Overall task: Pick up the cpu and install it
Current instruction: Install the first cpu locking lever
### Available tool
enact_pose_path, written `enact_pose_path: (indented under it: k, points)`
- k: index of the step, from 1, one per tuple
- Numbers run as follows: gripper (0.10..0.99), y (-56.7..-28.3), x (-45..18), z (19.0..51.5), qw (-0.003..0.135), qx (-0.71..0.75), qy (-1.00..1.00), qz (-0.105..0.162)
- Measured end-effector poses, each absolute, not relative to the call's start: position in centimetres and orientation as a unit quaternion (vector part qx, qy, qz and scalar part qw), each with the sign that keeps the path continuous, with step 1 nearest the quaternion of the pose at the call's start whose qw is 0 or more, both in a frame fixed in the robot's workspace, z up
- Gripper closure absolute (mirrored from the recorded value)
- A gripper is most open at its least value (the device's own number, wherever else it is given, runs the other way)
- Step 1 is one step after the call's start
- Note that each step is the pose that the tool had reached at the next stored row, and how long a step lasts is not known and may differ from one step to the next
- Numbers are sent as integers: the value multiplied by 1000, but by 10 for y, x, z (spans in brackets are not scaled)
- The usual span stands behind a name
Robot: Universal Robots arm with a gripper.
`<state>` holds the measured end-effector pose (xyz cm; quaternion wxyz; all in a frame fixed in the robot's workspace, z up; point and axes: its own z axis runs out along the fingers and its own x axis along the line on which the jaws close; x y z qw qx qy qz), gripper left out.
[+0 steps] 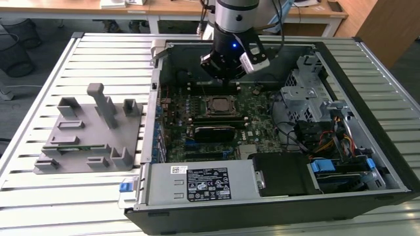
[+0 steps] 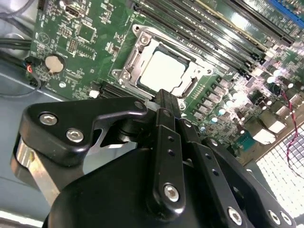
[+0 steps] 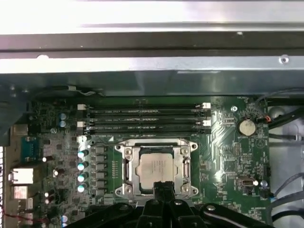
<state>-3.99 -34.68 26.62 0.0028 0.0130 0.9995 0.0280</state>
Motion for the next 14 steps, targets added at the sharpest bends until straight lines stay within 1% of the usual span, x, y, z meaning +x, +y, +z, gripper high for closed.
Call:
enact_pose_path:
  k: [4, 14]
  points:
    - [980, -347, -50, 265, 3, 12, 999, 33]
    - [980, -347, -87, 263, 4, 11, 999, 34]
